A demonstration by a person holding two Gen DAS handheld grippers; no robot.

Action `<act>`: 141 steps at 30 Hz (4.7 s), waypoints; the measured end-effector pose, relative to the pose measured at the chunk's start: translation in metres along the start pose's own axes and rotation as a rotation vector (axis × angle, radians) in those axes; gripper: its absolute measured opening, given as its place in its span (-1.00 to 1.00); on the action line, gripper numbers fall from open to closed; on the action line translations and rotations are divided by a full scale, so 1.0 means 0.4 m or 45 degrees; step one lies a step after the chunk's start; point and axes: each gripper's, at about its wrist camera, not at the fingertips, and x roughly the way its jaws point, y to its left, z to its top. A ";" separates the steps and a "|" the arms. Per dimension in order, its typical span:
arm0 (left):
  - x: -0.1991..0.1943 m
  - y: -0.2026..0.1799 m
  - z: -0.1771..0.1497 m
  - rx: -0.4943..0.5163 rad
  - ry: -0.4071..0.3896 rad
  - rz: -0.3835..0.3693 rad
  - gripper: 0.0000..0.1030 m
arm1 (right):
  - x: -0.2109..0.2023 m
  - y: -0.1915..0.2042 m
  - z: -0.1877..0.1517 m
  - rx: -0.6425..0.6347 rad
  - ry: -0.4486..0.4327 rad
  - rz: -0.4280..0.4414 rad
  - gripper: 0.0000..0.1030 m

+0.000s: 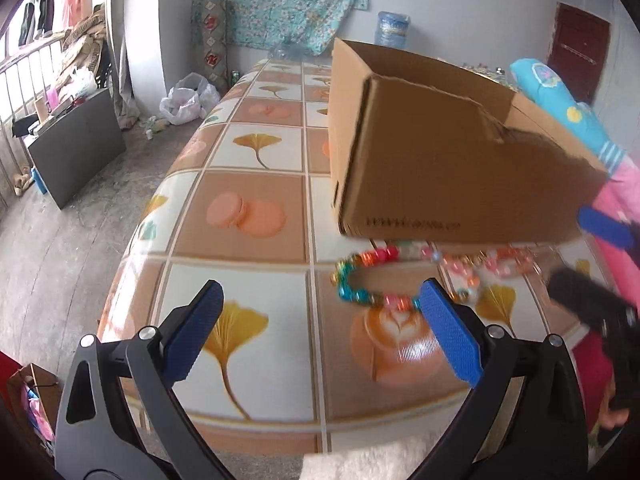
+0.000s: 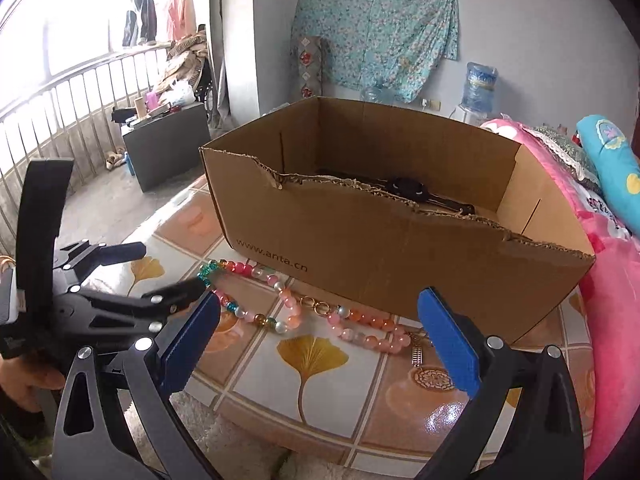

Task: Organize jewelry
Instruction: 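Move the left tool to the multicolour bead bracelet, then close the left tool on the multicolour bead bracelet and lift it, then carry the bracelet into the box and open the left tool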

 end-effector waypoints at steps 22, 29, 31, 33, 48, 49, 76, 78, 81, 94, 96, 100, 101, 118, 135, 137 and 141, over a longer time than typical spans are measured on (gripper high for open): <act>-0.020 -0.014 -0.081 0.196 0.097 0.167 0.85 | -0.016 -0.019 -0.017 0.021 0.001 0.069 0.87; -0.056 -0.005 -0.110 0.194 0.064 0.170 0.84 | -0.004 -0.007 -0.019 0.046 0.058 0.194 0.55; -0.076 -0.004 -0.113 0.185 0.025 0.134 0.83 | 0.009 -0.003 -0.017 0.063 0.092 0.248 0.41; -0.097 0.000 -0.112 0.147 -0.010 0.074 0.73 | 0.022 0.004 -0.019 0.066 0.121 0.277 0.28; -0.047 -0.009 -0.090 0.068 0.051 -0.186 -0.28 | 0.114 0.054 -0.021 0.008 0.283 0.328 -0.31; -0.042 -0.011 -0.089 0.077 0.059 -0.176 -0.31 | 0.122 0.055 -0.019 0.009 0.292 0.328 -0.33; -0.030 -0.019 -0.031 0.043 0.035 -0.171 -0.84 | 0.125 0.089 -0.001 -0.064 0.260 0.319 -0.81; -0.056 -0.014 -0.025 0.009 0.012 -0.207 -0.84 | 0.104 0.083 0.003 -0.054 0.233 0.329 -0.81; -0.107 -0.012 -0.012 -0.019 -0.037 -0.236 -0.84 | 0.058 0.074 0.025 -0.045 0.171 0.340 -0.81; -0.375 -0.131 0.288 0.139 -0.402 -0.430 -0.84 | -0.187 -0.009 0.302 -0.167 -0.271 0.328 -0.81; -0.349 -0.152 0.348 0.166 -0.406 -0.439 -0.84 | -0.166 -0.042 0.353 -0.167 -0.267 0.319 -0.81; -0.244 -0.162 0.424 0.152 -0.298 -0.420 -0.84 | -0.079 -0.108 0.418 -0.138 -0.167 0.313 -0.81; -0.203 -0.160 0.440 0.137 -0.252 -0.419 -0.84 | -0.049 -0.121 0.427 -0.125 -0.130 0.319 -0.81; 0.131 -0.128 0.410 0.202 0.216 -0.235 -0.83 | 0.449 -0.183 0.372 0.206 0.756 0.562 -0.80; -0.115 -0.047 0.394 0.045 -0.220 -0.278 -0.35 | 0.130 -0.228 0.381 0.176 0.261 0.521 -0.31; -0.160 -0.037 0.354 0.030 -0.257 -0.300 -0.35 | 0.033 -0.233 0.348 0.151 0.147 0.536 -0.25; -0.201 -0.028 0.252 0.019 -0.282 -0.297 -0.34 | -0.097 -0.254 0.252 0.204 0.036 0.594 -0.19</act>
